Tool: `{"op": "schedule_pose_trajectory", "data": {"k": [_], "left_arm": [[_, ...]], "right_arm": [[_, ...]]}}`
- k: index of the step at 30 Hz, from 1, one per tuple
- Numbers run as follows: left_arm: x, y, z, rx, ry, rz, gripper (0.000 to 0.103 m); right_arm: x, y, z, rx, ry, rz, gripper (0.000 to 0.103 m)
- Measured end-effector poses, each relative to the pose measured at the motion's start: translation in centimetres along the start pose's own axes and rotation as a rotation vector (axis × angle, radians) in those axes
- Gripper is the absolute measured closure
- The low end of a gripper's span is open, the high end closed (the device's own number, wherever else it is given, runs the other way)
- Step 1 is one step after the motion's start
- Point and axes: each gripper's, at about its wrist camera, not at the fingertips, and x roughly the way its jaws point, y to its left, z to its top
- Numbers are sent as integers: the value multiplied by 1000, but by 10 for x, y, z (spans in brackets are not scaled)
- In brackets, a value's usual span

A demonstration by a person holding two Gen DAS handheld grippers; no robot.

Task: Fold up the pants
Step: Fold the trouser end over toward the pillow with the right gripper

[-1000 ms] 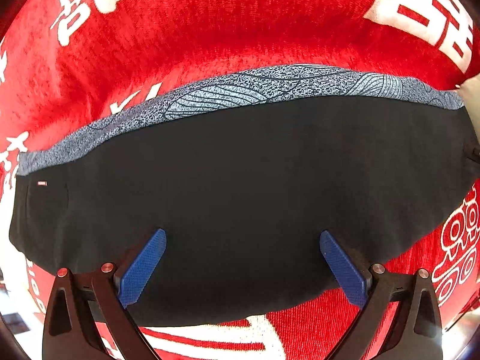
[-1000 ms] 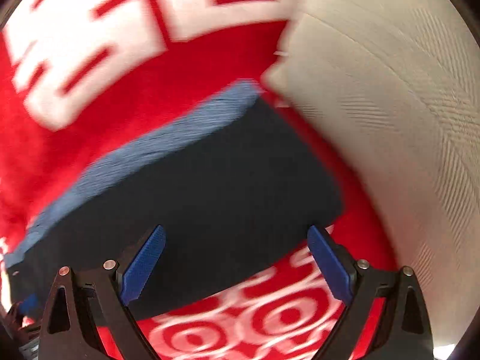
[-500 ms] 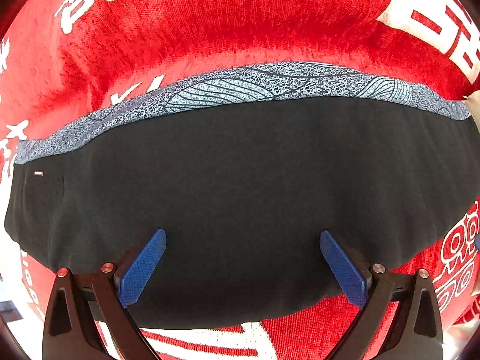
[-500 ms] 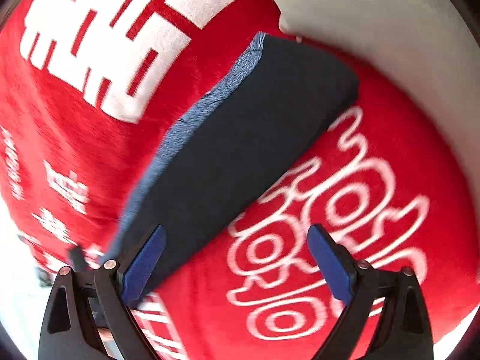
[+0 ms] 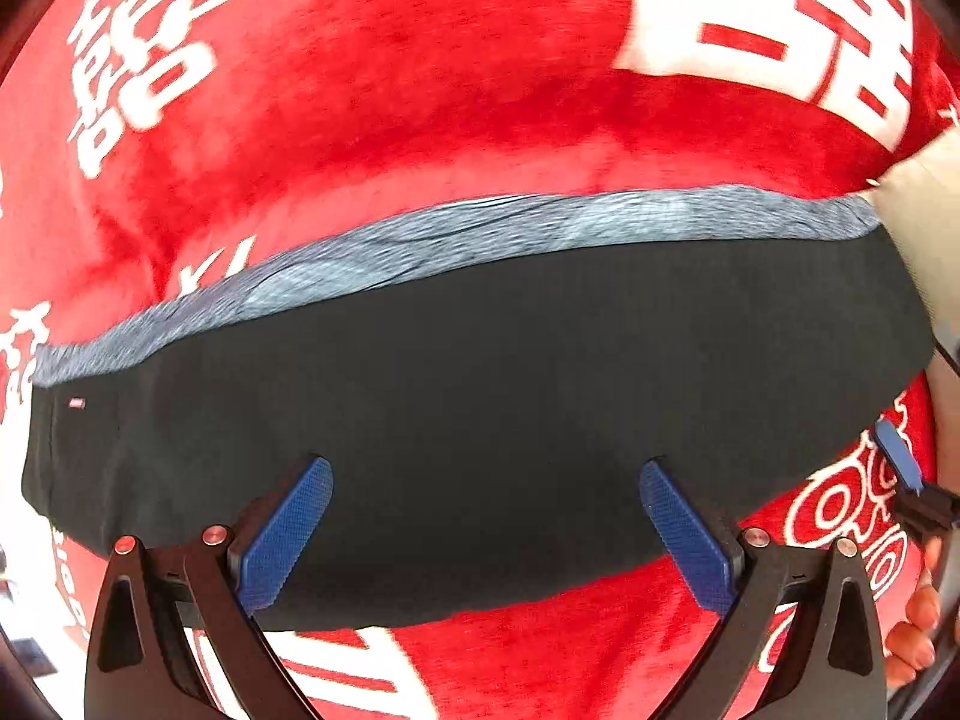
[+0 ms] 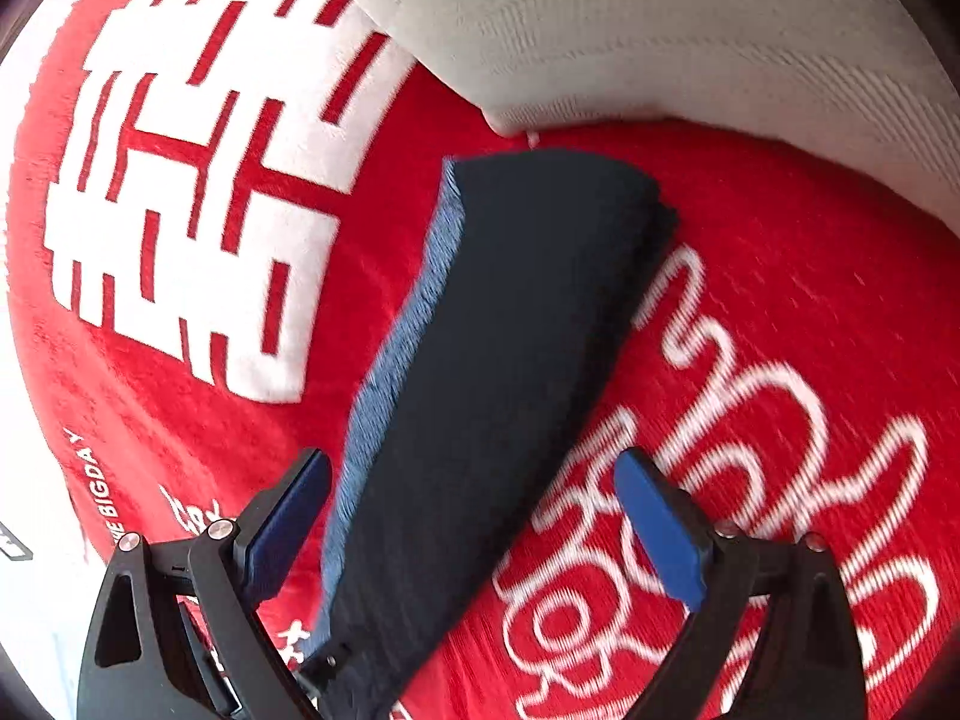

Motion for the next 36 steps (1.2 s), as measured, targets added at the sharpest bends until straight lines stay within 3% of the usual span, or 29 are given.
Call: {"op": "schedule_pose_trajectory", "data": {"k": [8,13,14,15,16,17,20,21,22,25,28,36], "left_arm": [[-1,-20,18,-1,-10,-16,0],[-18,-31,32,-21,-55,1,0],[-20,-33,35,-27,-61,9,0],[-20,-34,37,-34,-63,16,0],[-21,-37,38,-43,-60,19,5],[-19,-39,40,-52,-56,32,9],[-11,-45,40,-66,-42,48,16],[-9,-46,39,-69,-41,45,26],[-5,-49,37,-68,-38,42,28],[23,-57,26,-43,-19,36,28],[24,-58,11,-31,-139,37,26],[22,-50,10,-50,-158,-30,26]], "right_arm": [[12,13,10,-25,-31,39,6],[23,17,21,8,2,47,11],[24,17,23,14,12,38,28],[29,17,25,14,46,-8,63],[33,16,26,8,77,-55,80],[34,14,26,8,91,-65,88],[30,18,25,-32,100,-78,88],[28,22,24,-54,99,-80,89],[27,27,24,-79,99,-78,89],[25,43,22,-163,102,-83,89],[23,55,19,-214,108,-90,89],[12,116,-3,-405,96,-107,90]]}}
